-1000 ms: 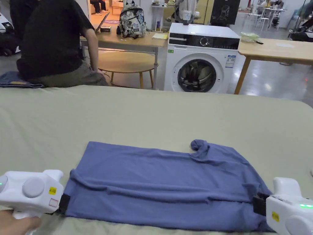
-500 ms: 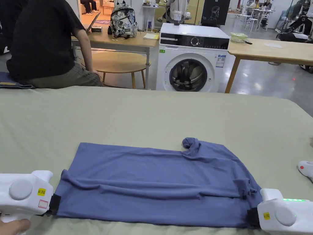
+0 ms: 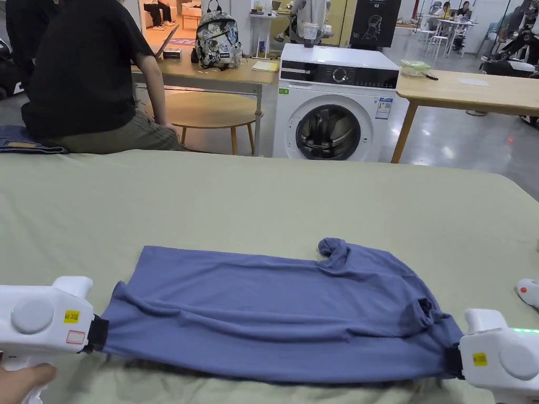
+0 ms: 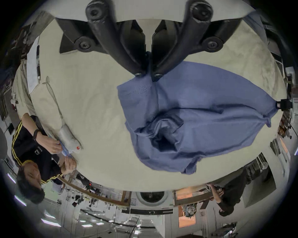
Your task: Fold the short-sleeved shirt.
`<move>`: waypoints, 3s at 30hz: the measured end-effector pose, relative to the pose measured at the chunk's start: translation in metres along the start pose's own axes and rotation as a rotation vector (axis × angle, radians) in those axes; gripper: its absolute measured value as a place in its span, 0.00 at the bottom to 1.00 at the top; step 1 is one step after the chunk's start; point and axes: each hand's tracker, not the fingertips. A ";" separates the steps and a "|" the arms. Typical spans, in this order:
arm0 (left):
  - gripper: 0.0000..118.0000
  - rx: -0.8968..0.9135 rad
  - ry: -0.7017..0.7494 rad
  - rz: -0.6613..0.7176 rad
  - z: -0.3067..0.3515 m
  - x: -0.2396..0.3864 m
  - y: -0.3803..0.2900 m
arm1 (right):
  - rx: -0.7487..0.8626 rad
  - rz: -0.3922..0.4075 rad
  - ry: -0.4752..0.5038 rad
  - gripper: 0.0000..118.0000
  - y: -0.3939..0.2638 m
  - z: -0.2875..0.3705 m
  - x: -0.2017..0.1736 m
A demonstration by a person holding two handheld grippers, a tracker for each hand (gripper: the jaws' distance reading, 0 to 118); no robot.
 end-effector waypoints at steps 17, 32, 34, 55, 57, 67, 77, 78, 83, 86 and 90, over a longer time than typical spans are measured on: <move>0.01 0.023 -0.017 -0.015 0.057 -0.014 -0.076 | -0.012 0.045 -0.010 0.03 -0.075 0.077 0.001; 0.01 -0.097 0.042 0.030 -0.012 -0.020 -0.116 | -0.127 0.061 -0.120 0.14 -0.123 0.007 -0.011; 0.01 -0.100 0.037 0.028 -0.004 -0.022 -0.112 | -0.124 0.064 -0.136 0.41 -0.115 0.019 -0.014; 0.00 0.671 0.094 -0.087 0.082 0.070 -0.037 | 0.680 -0.011 -0.061 0.03 -0.020 0.107 -0.126; 0.00 0.704 0.124 -0.097 0.083 0.078 -0.035 | 0.703 -0.008 -0.073 0.03 -0.018 0.102 -0.135; 0.00 0.480 0.068 -0.013 0.033 0.058 0.012 | 0.649 -0.040 0.006 0.03 -0.010 0.079 -0.155; 0.00 0.092 -0.014 0.086 -0.067 -0.009 0.106 | 0.543 0.002 -0.006 0.03 0.000 0.047 -0.149; 0.03 0.056 -0.042 0.083 -0.074 -0.011 0.113 | 0.526 0.005 -0.008 0.03 0.001 0.042 -0.148; 0.47 -0.094 -0.063 0.090 -0.103 -0.012 0.132 | 0.471 0.014 -0.024 0.03 0.003 0.026 -0.142; 0.47 -0.127 -0.026 0.066 -0.127 -0.021 0.144 | 0.442 0.018 -0.034 0.03 0.001 0.016 -0.137; 0.47 -0.155 0.041 0.037 -0.139 -0.016 0.143 | 0.411 0.022 -0.046 0.03 0.000 0.009 -0.134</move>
